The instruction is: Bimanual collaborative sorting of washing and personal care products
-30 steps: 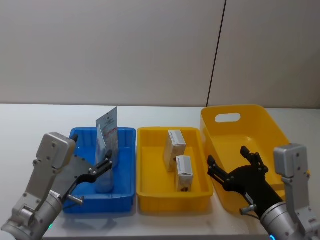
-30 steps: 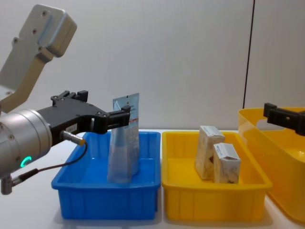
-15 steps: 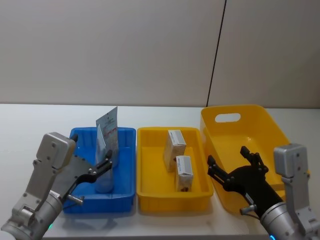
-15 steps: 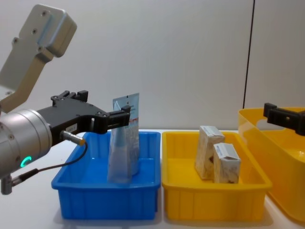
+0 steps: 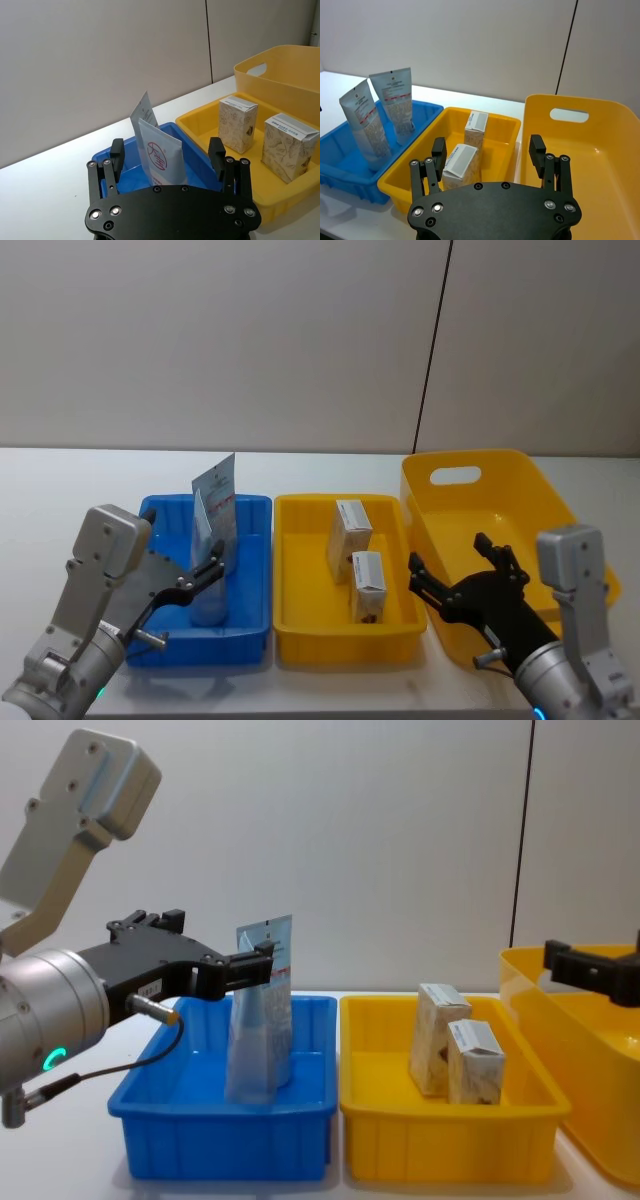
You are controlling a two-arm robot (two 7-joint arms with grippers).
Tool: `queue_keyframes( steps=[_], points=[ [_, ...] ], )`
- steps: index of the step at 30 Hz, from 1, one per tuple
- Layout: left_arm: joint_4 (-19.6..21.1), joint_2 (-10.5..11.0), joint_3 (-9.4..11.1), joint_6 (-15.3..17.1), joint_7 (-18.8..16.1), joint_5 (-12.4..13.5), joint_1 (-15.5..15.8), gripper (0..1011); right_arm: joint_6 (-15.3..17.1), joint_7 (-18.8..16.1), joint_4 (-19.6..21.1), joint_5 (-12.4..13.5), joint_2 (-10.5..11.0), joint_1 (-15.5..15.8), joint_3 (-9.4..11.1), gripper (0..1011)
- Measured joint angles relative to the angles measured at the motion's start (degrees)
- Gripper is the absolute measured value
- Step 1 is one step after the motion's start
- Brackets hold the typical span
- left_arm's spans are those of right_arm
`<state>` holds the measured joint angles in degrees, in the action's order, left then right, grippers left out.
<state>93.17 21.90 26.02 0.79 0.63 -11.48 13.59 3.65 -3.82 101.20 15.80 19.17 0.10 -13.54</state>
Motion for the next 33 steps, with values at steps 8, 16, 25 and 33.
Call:
queue_keyframes(
  steps=[8, 16, 25, 33],
  points=[
    [0.00, 0.00, 0.00, 0.00, 0.00, 0.00, 0.00, 1001, 5.29, 0.21, 0.00, -1.37, -0.74, -2.61, -1.84, 1004],
    [0.00, 0.00, 0.00, 0.00, 0.00, 0.00, 0.00, 1001, 9.11, -0.03, 0.35, -2.25, -1.65, -4.91, -3.52, 1003],
    [0.00, 0.00, 0.00, 0.00, 0.00, 0.00, 0.00, 1001, 12.14, 0.38, 0.94, -3.42, -2.90, -6.50, -4.54, 1003],
    [0.00, 0.00, 0.00, 0.00, 0.00, 0.00, 0.00, 1001, 14.60, 1.90, 1.18, -4.86, -4.10, -7.36, -5.01, 1003]
  ],
)
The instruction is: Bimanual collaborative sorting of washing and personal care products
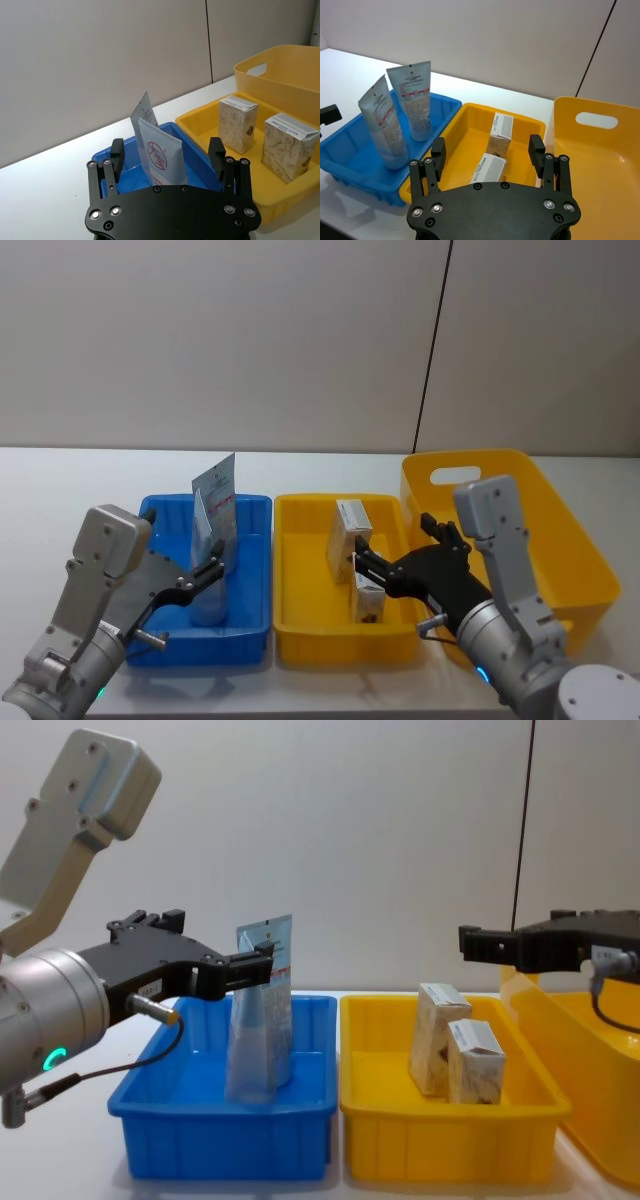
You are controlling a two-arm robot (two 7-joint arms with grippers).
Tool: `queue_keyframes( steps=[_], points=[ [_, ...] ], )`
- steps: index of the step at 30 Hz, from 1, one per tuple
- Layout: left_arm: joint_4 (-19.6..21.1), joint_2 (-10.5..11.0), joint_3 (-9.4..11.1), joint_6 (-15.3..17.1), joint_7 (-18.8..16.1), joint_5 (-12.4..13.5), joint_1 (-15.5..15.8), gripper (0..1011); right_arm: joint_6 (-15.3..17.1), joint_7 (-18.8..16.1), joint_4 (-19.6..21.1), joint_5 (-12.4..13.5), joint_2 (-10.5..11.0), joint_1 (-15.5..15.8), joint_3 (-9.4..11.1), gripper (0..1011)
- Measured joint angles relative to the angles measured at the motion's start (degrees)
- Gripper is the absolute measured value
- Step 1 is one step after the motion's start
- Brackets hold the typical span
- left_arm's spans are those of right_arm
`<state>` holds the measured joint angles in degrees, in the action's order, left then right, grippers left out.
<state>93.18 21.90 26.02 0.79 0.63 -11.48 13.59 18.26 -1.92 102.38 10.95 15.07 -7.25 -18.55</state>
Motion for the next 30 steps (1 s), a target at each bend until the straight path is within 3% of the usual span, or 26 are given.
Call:
queue_keyframes(
  steps=[11, 19, 30],
  points=[
    [0.00, 0.00, 0.00, 0.00, 0.00, 0.00, 0.00, 1001, 4.57, 2.20, -2.67, -1.65, -2.16, -1.83, -0.71, 1003],
    [0.00, 0.00, 0.01, 0.00, 0.00, 0.00, 0.00, 1001, 7.80, 3.56, -8.99, -3.03, -4.80, -5.15, -1.90, 1003],
    [0.00, 0.00, 0.00, 0.00, 0.00, 0.00, 0.00, 1001, 9.68, 4.80, -17.50, -4.86, -7.81, -9.48, -3.35, 1003]
  ],
)
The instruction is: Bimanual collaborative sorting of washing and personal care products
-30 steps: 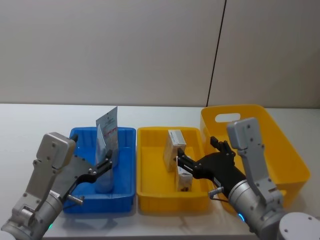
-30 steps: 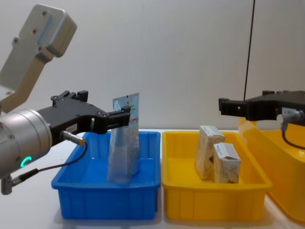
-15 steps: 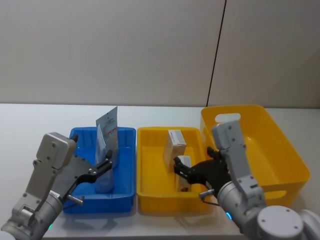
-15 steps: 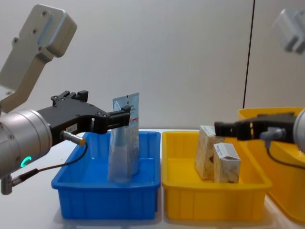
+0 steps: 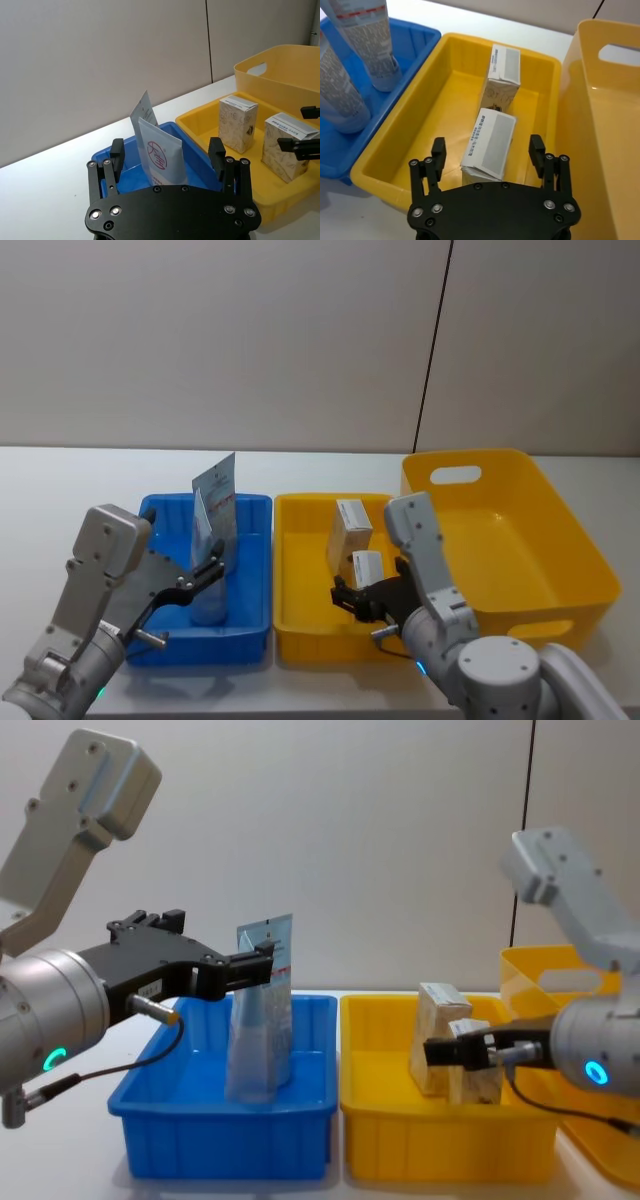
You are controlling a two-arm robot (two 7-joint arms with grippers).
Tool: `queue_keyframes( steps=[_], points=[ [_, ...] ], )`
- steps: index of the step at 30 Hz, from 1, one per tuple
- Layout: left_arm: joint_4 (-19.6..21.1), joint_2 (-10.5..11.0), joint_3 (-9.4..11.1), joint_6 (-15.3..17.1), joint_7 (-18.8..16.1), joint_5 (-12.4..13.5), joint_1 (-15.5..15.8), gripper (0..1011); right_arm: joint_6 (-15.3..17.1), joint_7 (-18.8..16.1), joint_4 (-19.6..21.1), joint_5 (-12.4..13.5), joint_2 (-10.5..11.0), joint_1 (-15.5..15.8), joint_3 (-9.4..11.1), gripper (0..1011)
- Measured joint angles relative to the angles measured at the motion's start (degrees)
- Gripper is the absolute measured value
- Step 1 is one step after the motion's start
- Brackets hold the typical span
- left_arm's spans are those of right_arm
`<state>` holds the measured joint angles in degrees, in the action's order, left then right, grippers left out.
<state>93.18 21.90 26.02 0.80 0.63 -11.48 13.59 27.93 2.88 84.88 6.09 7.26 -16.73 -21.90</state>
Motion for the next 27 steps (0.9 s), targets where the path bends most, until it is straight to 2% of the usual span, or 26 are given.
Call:
queue_keyframes(
  steps=[8, 17, 23, 27],
  points=[
    [0.00, 0.00, 0.00, 0.00, 0.00, 0.00, 0.00, 1001, 0.74, 0.36, -4.49, -0.83, -1.83, -2.37, -0.59, 1003],
    [0.00, 0.00, 0.00, 0.00, 0.00, 0.00, 0.00, 1001, 0.92, 0.68, -6.82, -1.33, -3.02, -3.58, -0.70, 983],
    [0.00, 0.00, 0.00, 0.00, 0.00, 0.00, 0.00, 1001, 0.97, 0.83, -7.83, -1.52, -3.52, -4.06, -0.73, 836],
    [0.00, 0.00, 0.00, 0.00, 0.00, 0.00, 0.00, 1002, 1.00, 0.89, -8.31, -1.63, -3.75, -4.29, -0.76, 702]
  ],
)
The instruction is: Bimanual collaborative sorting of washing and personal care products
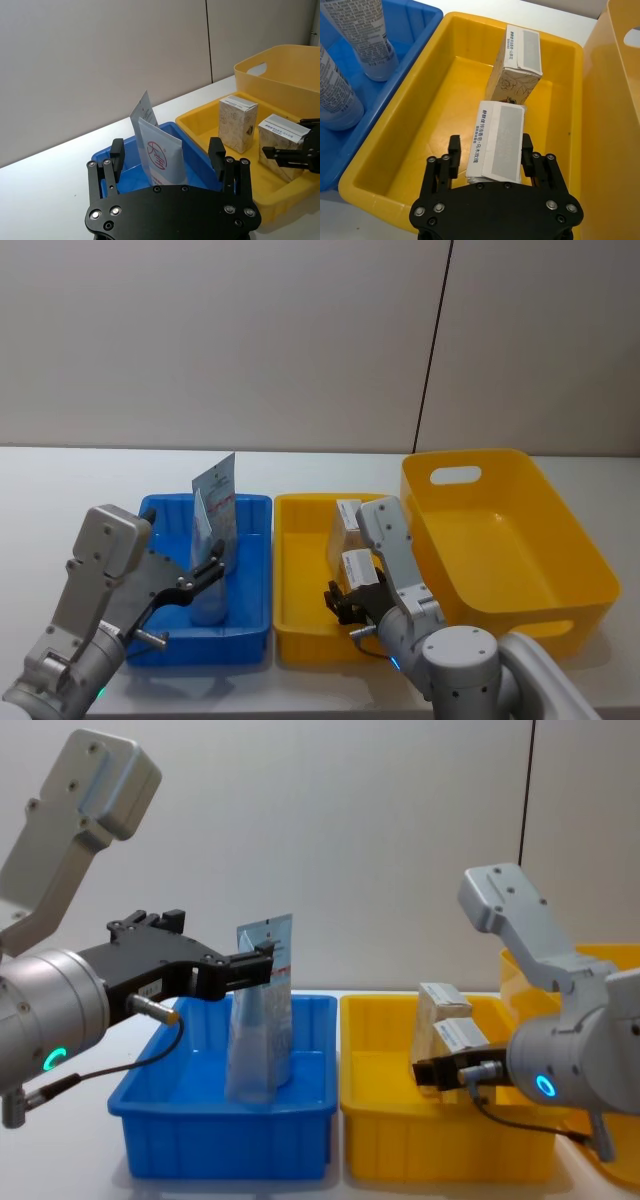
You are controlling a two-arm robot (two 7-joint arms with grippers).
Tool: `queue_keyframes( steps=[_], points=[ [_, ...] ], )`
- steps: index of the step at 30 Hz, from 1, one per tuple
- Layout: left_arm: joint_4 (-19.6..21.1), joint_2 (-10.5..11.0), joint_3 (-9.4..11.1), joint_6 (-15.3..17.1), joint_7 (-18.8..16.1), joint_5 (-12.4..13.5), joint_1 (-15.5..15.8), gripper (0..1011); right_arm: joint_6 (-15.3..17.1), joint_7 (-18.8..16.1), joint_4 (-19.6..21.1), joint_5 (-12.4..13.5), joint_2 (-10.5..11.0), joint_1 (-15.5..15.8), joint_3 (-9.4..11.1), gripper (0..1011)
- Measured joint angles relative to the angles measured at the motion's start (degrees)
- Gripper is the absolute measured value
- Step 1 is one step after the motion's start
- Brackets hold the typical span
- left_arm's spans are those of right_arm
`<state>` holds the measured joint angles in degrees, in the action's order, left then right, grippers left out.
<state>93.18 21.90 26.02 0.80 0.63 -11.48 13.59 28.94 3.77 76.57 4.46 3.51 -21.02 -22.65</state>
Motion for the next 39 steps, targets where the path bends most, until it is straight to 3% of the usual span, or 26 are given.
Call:
queue_keyframes(
  steps=[6, 12, 23, 39],
  points=[
    [0.00, 0.00, 0.00, 0.00, 0.00, 0.00, 0.00, 1001, 0.03, 0.04, -0.36, -0.10, -0.19, -0.18, -0.03, 502],
    [0.00, 0.00, 0.00, 0.00, 0.00, 0.00, 0.00, 1001, 0.07, 0.07, -0.58, -0.14, -0.32, -0.32, -0.04, 379],
    [0.00, 0.00, 0.00, 0.00, 0.00, 0.00, 0.00, 1001, -0.99, -0.81, 1.56, -0.20, 0.21, 0.26, 0.07, 379],
    [0.00, 0.00, 0.00, 0.00, 0.00, 0.00, 0.00, 1001, -6.18, -3.29, 11.73, 0.29, 2.42, 2.82, 1.87, 379]
  ],
)
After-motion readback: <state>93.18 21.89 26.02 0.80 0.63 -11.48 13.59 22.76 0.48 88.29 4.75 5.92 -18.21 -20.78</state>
